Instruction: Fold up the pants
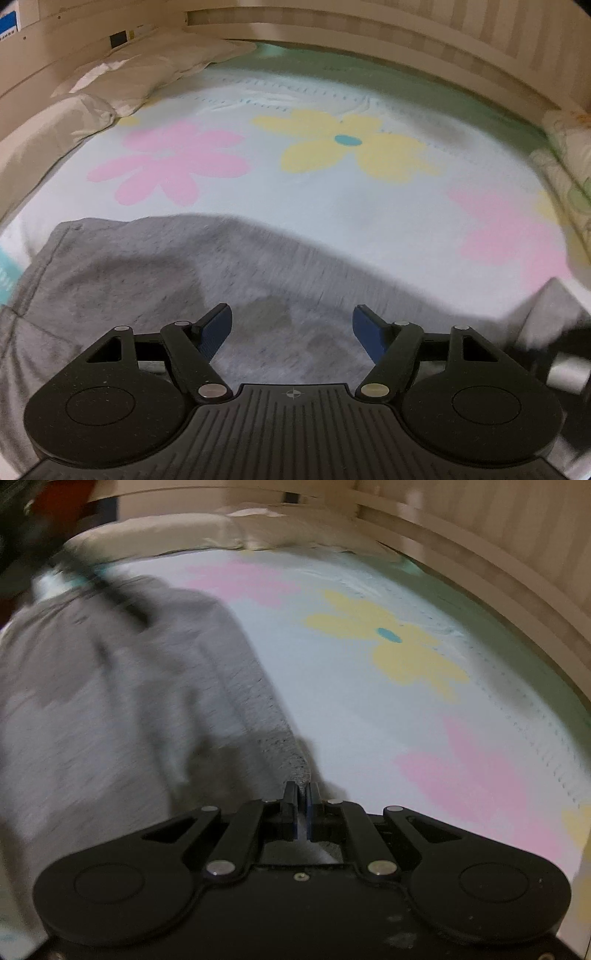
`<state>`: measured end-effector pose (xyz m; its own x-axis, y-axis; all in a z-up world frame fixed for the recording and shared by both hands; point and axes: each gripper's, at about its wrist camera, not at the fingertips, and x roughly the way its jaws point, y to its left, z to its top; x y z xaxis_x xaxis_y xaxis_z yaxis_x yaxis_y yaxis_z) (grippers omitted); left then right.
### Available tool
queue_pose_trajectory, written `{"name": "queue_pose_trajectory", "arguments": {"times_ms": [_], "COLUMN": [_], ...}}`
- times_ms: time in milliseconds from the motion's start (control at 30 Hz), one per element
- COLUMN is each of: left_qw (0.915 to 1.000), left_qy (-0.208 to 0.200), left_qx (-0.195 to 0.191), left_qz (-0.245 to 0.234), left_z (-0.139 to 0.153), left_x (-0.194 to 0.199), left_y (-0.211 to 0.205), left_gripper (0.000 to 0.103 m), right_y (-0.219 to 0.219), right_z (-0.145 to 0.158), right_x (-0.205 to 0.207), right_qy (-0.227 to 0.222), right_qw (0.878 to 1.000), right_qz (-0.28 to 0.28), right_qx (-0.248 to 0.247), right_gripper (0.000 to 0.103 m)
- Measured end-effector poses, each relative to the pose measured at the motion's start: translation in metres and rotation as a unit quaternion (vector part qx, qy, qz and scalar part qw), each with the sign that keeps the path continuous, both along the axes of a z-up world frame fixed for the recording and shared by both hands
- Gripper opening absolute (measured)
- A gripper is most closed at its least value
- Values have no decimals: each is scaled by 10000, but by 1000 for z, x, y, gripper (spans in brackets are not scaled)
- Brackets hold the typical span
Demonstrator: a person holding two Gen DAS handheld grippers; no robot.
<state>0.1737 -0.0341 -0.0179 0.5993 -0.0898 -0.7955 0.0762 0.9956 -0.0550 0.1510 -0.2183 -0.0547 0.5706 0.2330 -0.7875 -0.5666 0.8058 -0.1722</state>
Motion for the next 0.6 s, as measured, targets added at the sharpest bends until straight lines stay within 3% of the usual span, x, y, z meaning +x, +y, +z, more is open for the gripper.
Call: {"name": "queue_pose_trajectory", "arguments": {"times_ms": [133, 367, 600], "left_qw": [9998, 9964, 9914], "left_qy": [64, 722, 1187], "left_qx": [-158, -448, -462], "left_qz": [-55, -35, 313], "left_z": [-6, -26, -45], "left_x": [16, 54, 76], "left_y": [-3, -13, -19], "left_gripper": [71, 71, 71], "right_y": [15, 18, 16], "right_z": [-21, -35, -37], "right_x": [-29, -36, -42], "right_qy": [-128, -241, -300], "right_qw": [9991, 9991, 9991], "right_qz": [156, -3, -23], "right_qx": [-374, -360, -300], "right_gripper": [5, 5, 5]}}
